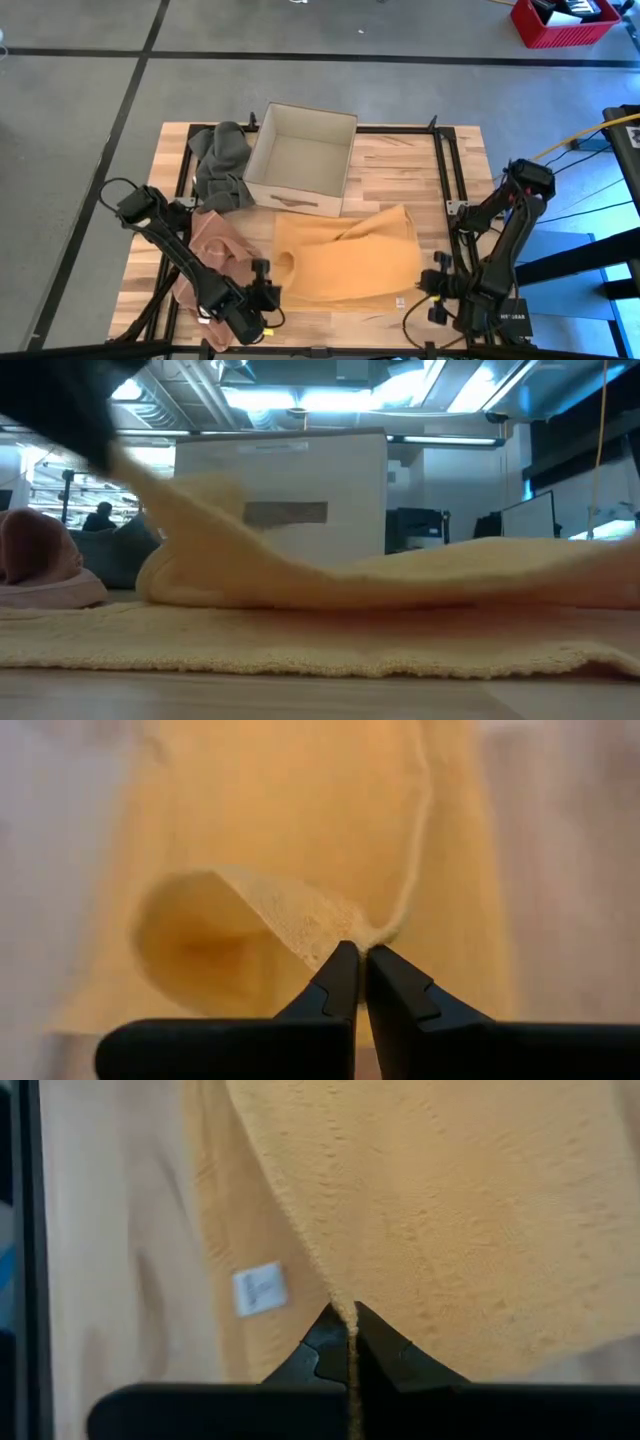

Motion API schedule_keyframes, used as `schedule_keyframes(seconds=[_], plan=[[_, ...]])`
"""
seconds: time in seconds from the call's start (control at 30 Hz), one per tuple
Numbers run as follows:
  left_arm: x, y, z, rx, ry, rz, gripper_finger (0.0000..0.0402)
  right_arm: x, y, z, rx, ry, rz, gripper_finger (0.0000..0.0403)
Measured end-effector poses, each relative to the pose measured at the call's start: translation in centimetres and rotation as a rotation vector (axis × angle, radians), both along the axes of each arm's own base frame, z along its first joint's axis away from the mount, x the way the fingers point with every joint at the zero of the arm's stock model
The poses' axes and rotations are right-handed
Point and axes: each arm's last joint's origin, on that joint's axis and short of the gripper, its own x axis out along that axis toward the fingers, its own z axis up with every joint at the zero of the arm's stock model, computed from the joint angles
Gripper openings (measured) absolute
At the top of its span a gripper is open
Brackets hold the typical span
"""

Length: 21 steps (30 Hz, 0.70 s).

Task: Fold towel
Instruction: Fold the yellow towel

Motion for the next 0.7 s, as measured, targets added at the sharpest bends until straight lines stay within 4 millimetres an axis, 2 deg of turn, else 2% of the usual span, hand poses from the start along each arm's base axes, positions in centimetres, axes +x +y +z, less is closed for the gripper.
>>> schedule_keyframes(seconds=[0.33,0.47,0.7], plan=[[-0.6,-0.4,-1.1,-0.150,0.172,0.023,0.0004,0.5,2.5,-3.5,0.093,0.193,0.035,0.0003],[-0.3,-0.9,-1.5,-0.221,0.191,-0.005,0.0004,0.6,3.4,-4.3,0.142,0.234,0.048,0.0003],[0.2,-1.0,-1.5,-0.339,0.223,0.017,0.0004,0.9,3.6,-4.5,0.164,0.235,0.041,0.0003]])
